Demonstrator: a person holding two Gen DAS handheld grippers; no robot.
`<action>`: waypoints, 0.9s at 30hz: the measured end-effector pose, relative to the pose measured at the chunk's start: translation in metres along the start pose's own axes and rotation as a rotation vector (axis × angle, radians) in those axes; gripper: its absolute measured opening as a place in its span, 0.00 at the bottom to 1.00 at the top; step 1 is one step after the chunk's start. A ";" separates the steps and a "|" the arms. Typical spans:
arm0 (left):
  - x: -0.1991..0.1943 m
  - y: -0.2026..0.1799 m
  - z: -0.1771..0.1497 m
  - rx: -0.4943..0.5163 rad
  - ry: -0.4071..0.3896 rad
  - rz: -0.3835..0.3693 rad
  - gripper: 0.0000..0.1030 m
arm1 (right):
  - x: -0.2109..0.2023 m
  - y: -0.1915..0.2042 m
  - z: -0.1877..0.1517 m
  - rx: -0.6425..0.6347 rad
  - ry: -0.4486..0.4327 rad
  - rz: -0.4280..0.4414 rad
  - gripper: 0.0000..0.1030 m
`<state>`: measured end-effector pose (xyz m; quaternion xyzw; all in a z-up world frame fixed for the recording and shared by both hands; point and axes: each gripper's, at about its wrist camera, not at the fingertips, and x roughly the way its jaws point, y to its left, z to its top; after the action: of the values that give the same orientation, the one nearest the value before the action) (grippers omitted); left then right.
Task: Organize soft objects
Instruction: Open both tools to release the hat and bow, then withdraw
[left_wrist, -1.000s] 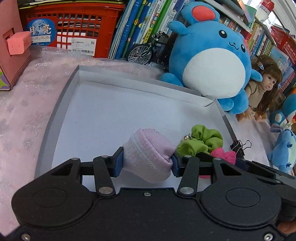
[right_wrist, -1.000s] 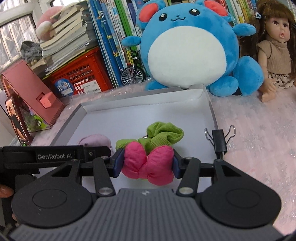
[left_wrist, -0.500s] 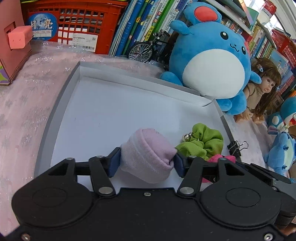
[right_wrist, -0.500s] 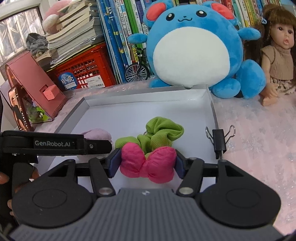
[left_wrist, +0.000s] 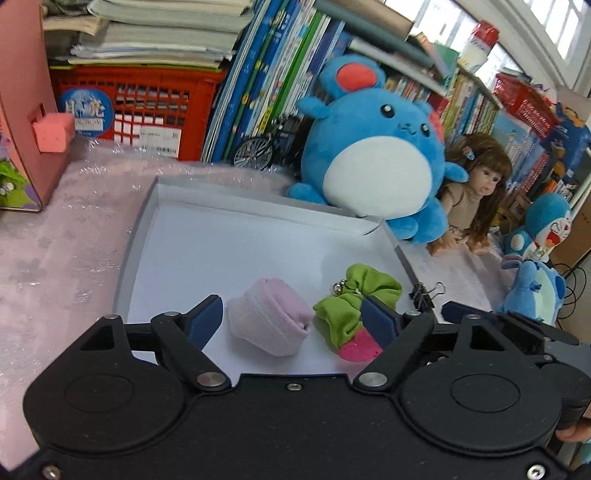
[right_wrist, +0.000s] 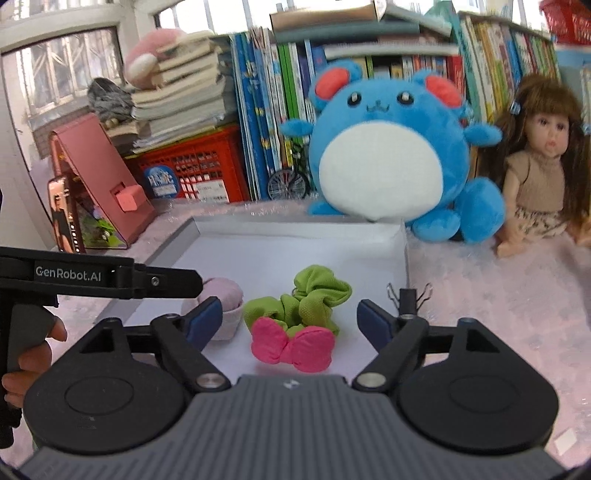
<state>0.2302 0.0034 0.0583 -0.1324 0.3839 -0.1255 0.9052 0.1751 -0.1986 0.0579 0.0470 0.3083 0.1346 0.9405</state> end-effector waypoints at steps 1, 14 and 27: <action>-0.006 -0.001 -0.003 0.000 -0.008 -0.001 0.79 | -0.005 0.001 -0.001 -0.006 -0.011 0.001 0.87; -0.058 -0.012 -0.051 0.054 -0.074 -0.039 0.81 | -0.066 0.017 -0.024 -0.056 -0.141 0.018 0.95; -0.100 -0.022 -0.100 0.127 -0.140 -0.039 0.81 | -0.098 0.025 -0.057 -0.081 -0.199 -0.021 0.95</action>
<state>0.0874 0.0015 0.0643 -0.0908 0.3083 -0.1574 0.9338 0.0595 -0.2020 0.0716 0.0190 0.2081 0.1316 0.9690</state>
